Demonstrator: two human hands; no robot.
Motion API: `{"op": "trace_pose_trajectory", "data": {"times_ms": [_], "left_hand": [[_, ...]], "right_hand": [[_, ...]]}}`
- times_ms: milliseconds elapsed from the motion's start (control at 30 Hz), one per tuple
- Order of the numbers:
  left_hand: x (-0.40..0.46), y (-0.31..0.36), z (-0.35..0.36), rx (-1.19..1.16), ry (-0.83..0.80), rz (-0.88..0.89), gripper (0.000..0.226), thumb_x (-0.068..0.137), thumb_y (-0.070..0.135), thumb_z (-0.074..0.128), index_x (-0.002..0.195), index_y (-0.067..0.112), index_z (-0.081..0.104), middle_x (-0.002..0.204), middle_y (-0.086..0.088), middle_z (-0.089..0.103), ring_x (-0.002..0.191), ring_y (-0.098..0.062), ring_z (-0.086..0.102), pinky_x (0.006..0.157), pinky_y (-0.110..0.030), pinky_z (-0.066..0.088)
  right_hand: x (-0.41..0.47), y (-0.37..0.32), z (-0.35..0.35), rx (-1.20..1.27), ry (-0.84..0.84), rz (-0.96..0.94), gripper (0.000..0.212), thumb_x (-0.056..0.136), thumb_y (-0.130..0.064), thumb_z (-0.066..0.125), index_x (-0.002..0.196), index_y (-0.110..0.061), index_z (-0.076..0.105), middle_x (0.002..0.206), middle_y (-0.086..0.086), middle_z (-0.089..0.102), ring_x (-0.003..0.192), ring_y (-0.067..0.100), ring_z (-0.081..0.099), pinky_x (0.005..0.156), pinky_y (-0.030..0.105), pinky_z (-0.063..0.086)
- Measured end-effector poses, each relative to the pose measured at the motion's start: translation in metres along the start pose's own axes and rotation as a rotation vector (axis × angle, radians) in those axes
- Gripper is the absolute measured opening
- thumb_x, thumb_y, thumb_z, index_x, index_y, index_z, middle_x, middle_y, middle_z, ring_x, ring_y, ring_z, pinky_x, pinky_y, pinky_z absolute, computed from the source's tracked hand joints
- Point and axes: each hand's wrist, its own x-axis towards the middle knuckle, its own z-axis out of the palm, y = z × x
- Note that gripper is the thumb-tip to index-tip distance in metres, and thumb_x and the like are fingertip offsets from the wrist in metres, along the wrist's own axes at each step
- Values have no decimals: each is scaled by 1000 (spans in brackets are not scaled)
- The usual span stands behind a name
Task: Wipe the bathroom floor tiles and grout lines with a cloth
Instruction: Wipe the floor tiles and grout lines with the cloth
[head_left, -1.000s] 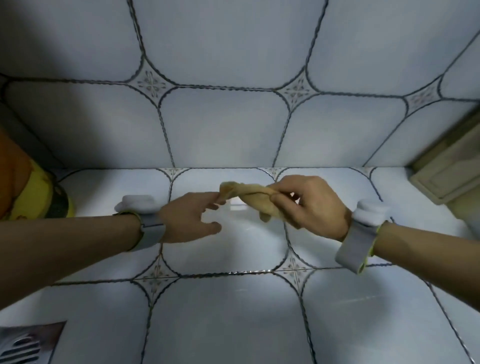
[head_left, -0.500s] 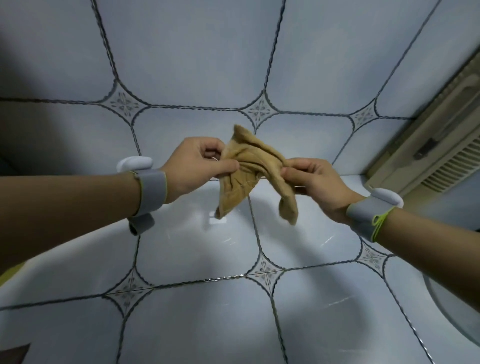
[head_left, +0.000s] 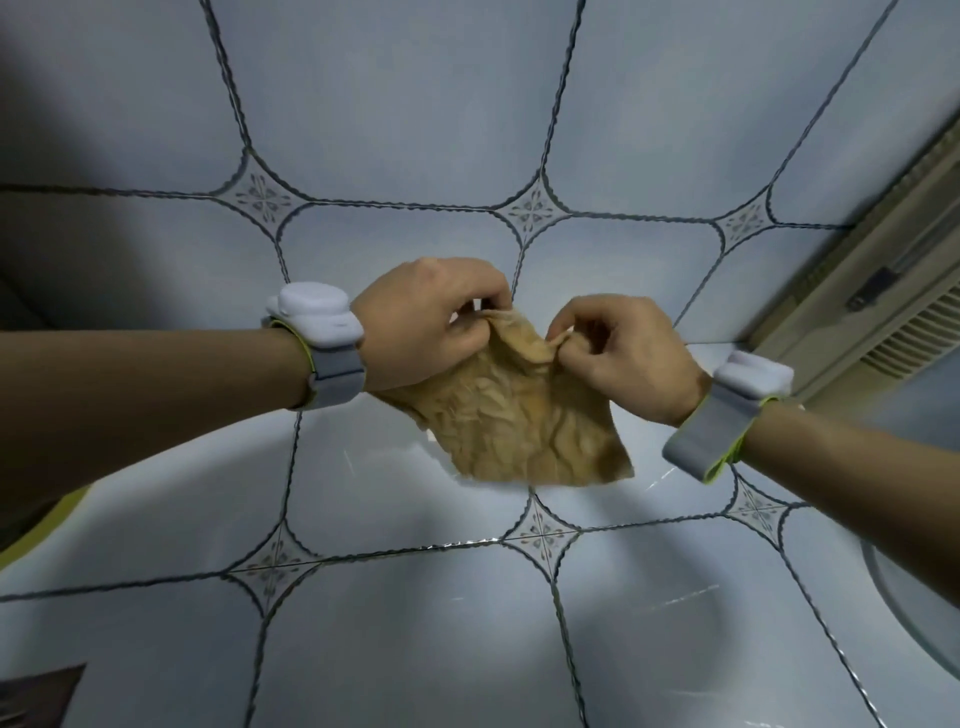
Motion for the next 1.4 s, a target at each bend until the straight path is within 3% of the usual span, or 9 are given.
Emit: {"op": "trace_pose_trajectory", "data": {"times_ms": [67, 167, 233, 333, 533, 800, 867, 1133, 1400], "left_hand": [[-3, -1, 4, 28, 43, 60, 12, 82, 10, 51, 88, 14, 61, 90, 1, 59, 75, -21, 56, 63, -41, 49], [-30, -10, 25, 108, -87, 130, 11, 82, 14, 56, 88, 16, 65, 105, 0, 61, 84, -23, 58, 66, -39, 51], [-58, -20, 46, 258, -482, 186, 18, 87, 32, 54, 98, 25, 67, 118, 6, 59, 102, -18, 57, 82, -37, 48], [-92, -35, 68, 333, -859, 125, 32, 91, 42, 40, 113, 30, 60, 125, 14, 56, 113, -12, 53, 98, -33, 41], [-123, -74, 85, 260, -773, -311, 44, 90, 41, 46, 130, 24, 51, 141, 8, 44, 124, -15, 47, 100, -35, 42], [-148, -93, 102, 201, -722, -364, 49, 91, 37, 49, 136, 18, 46, 147, 1, 38, 132, -16, 38, 108, -32, 35], [-153, -97, 104, 182, -738, -345, 49, 91, 36, 48, 137, 19, 45, 150, 0, 34, 136, -17, 34, 110, -30, 32], [-156, -109, 109, 115, -587, -436, 51, 91, 26, 50, 140, 14, 43, 153, -4, 30, 140, -20, 30, 113, -35, 30], [-130, -107, 133, 51, -439, -423, 54, 84, 17, 59, 136, 15, 46, 143, -5, 44, 129, -25, 42, 104, -38, 41]], "right_hand": [[-7, 2, 4, -156, 154, -195, 15, 81, -13, 61, 88, -23, 71, 75, -6, 57, 67, 14, 52, 61, 31, 45], [-31, 21, 17, -379, -233, -535, 14, 87, -26, 59, 90, -20, 71, 87, 1, 58, 75, 23, 55, 60, 34, 46], [-49, 29, 28, -457, -592, -518, 24, 88, -39, 53, 79, -25, 70, 91, -7, 60, 81, 15, 55, 62, 34, 50], [-61, 30, 48, -294, -574, -233, 31, 88, -47, 46, 81, -26, 68, 95, -14, 62, 86, 7, 57, 73, 33, 52], [-68, 2, 131, -158, -465, 404, 65, 84, -62, 59, 140, -30, 45, 136, 0, 49, 119, 27, 52, 98, 34, 40], [-97, -1, 179, -310, -562, -611, 27, 90, -42, 50, 103, -25, 67, 99, 2, 59, 77, 24, 56, 69, 36, 48], [-86, 12, 187, -269, -557, -657, 22, 91, -35, 49, 90, -24, 68, 90, 0, 58, 71, 23, 55, 66, 38, 47], [21, 129, 168, -395, -163, 522, 33, 96, -41, 43, 104, -15, 63, 115, 19, 48, 86, 42, 60, 78, 38, 46], [-13, 32, 200, -152, -427, -77, 34, 93, -31, 48, 122, -17, 58, 119, 11, 51, 82, 37, 59, 67, 41, 48]]}}
